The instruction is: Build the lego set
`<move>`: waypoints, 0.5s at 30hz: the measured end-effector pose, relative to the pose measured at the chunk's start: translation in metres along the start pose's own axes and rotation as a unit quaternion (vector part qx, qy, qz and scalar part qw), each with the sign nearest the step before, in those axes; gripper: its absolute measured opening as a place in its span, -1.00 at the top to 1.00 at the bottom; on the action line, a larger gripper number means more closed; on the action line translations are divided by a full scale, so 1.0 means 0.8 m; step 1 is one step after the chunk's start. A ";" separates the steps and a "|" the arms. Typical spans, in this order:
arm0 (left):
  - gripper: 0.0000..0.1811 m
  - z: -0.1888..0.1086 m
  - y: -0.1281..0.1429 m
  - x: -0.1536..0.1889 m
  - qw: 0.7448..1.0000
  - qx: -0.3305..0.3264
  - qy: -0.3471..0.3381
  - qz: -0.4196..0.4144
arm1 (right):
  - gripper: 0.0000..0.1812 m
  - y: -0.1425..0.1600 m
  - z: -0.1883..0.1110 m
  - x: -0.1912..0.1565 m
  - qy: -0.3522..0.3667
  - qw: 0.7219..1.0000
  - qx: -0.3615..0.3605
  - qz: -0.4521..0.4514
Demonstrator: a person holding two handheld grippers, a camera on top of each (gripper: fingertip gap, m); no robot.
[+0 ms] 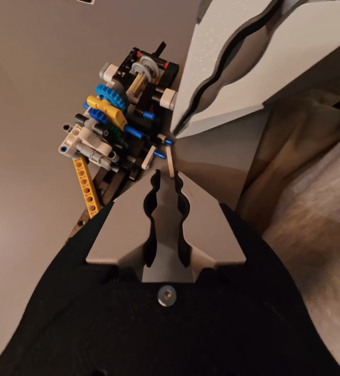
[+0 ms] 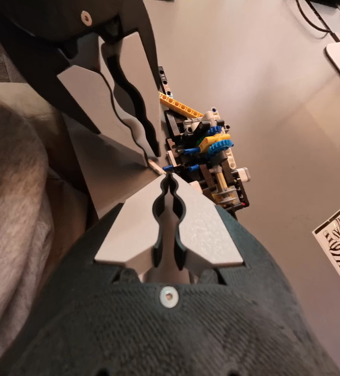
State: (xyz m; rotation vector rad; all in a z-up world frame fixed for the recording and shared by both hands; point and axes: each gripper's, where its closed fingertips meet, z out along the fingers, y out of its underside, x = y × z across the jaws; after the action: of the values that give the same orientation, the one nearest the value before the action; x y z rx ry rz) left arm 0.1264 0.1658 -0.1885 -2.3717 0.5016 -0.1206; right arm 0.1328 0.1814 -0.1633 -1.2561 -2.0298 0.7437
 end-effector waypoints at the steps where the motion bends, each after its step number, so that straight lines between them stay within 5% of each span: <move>1: 0.88 0.001 0.000 -0.003 1.000 0.000 -0.008 -0.001 | 1.00 0.000 0.000 -0.001 0.001 1.000 -0.001 -0.002; 15: 0.95 0.002 -0.001 -0.006 1.000 0.015 -0.005 -0.016 | 1.00 -0.006 -0.010 0.016 0.028 0.999 0.021 0.000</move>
State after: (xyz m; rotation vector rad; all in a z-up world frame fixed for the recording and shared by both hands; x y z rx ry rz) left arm 0.1227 0.1688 -0.1888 -2.3499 0.4526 -0.1294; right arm 0.1320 0.1925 -0.1520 -1.2402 -1.9595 0.7402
